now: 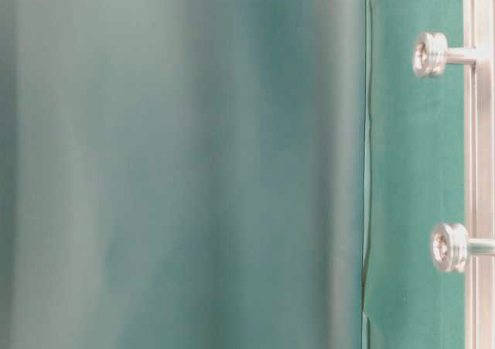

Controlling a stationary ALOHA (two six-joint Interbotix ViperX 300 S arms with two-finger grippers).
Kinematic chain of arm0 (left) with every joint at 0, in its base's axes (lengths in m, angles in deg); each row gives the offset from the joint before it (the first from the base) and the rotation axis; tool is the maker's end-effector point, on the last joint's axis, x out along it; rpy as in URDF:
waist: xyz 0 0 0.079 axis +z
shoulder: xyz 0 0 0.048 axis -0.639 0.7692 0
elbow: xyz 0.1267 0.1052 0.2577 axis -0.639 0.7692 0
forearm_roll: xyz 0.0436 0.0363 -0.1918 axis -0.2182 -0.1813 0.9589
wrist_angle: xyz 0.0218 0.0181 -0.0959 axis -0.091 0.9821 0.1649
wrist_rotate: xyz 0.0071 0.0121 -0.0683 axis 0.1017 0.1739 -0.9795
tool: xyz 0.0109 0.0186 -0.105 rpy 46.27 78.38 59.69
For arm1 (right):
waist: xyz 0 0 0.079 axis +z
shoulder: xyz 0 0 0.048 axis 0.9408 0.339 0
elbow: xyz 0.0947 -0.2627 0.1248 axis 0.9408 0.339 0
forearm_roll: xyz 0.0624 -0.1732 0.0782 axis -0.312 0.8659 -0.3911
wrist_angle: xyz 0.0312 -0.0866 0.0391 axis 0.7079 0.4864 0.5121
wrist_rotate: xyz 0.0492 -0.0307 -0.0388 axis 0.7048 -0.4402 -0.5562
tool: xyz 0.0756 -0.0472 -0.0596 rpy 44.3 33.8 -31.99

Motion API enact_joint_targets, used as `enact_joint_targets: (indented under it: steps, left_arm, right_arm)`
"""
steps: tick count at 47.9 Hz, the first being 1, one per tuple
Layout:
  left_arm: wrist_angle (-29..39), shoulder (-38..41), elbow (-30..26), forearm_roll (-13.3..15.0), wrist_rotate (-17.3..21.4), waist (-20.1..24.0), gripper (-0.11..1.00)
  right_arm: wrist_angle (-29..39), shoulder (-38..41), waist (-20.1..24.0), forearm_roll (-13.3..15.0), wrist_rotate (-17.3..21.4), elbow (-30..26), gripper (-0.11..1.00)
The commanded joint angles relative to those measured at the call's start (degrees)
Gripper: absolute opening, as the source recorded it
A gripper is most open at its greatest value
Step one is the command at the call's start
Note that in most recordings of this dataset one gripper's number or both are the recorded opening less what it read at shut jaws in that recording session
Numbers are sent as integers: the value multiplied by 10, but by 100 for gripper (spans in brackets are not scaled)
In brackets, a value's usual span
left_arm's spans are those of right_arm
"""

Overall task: Hook the rubber onto the shaft.
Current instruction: 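Open the right gripper and move it toward the orange rubber band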

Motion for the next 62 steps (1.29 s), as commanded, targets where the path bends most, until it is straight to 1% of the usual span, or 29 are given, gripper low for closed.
enact_joint_targets:
  steps: [1, 5, 10, 14, 25, 29, 35, 41, 62]
  left_arm:
    - [4, 3, -15, -2, -2, 1, 2]
    - [17, 2, -18, -1, -4, 1, 2]
    - [48, -1, -25, -1, -4, 1, 2]
    - [95, -4, -33, -2, -4, 1, 2]
    - [231, -9, -55, -2, -5, 1, 2]
    - [275, -10, -60, -2, -10, 1, 2]
    - [339, -10, -65, -1, -21, 1, 2]
    - [366, -10, -69, -1, -23, 1, 2]
    - [366, -10, -72, -1, -23, 1, 2]
  right_arm:
    - [10, 4, 0, -3, 1, -16, 1]
    - [30, 4, 0, -2, 1, -18, 1]
    - [71, 9, 0, -3, 1, -31, 1]
    - [112, 12, 0, -2, 1, -43, 1]
    - [279, 37, 0, -3, 2, -75, 1]
    - [329, 48, 0, -3, 2, -85, 1]
    - [380, 65, 0, -2, 2, -97, 1]
    - [403, 76, 0, -3, 2, -102, 1]
    - [410, 79, 0, -3, 2, -108, 1]
